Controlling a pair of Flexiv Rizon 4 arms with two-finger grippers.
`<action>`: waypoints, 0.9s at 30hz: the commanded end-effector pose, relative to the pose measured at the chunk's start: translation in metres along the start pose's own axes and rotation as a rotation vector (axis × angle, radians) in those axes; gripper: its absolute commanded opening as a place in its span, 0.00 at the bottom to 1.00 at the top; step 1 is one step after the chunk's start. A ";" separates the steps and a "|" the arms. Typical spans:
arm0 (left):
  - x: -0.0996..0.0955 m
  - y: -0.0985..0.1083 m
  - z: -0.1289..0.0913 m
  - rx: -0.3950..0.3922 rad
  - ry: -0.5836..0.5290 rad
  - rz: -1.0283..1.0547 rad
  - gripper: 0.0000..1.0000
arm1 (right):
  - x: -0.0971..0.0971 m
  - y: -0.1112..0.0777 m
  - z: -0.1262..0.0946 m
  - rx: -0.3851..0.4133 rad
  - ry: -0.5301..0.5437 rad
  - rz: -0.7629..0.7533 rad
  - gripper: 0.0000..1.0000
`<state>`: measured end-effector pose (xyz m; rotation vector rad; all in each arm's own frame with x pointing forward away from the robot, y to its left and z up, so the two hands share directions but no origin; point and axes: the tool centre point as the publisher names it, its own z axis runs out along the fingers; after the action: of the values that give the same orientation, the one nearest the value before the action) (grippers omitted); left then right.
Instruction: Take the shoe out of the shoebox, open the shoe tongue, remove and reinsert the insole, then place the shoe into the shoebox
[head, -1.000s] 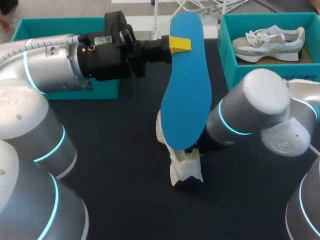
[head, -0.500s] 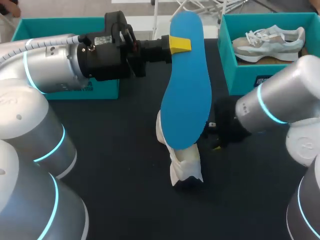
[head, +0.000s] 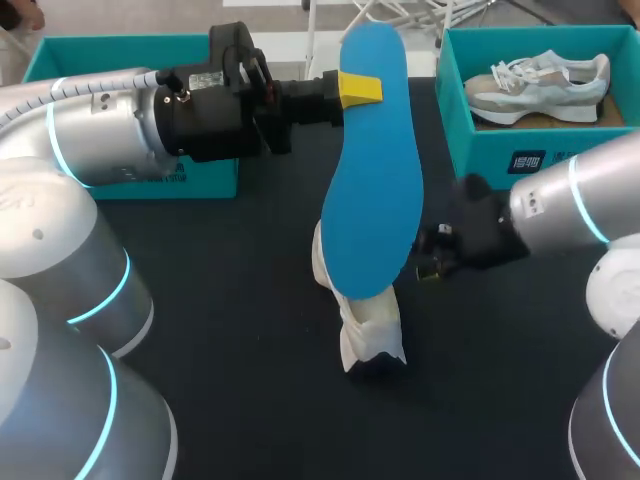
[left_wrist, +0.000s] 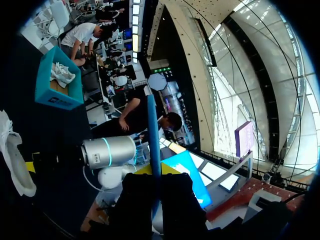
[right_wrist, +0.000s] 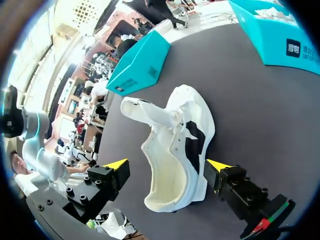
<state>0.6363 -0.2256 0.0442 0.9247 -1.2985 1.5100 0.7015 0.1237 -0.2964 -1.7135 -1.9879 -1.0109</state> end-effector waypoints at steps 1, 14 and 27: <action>-0.001 0.002 -0.001 0.002 -0.001 0.000 0.00 | 0.007 0.006 -0.028 0.035 0.230 0.047 1.00; -0.001 0.002 -0.001 0.002 -0.001 0.000 0.00 | 0.016 0.012 -0.035 0.048 0.271 0.063 1.00; -0.001 0.002 -0.001 0.002 -0.001 0.000 0.00 | 0.064 0.032 -0.066 0.064 0.471 0.207 1.00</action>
<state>0.6363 -0.2256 0.0442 0.9248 -1.2984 1.5100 0.7082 0.1233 -0.2046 -1.4428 -1.5102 -1.1480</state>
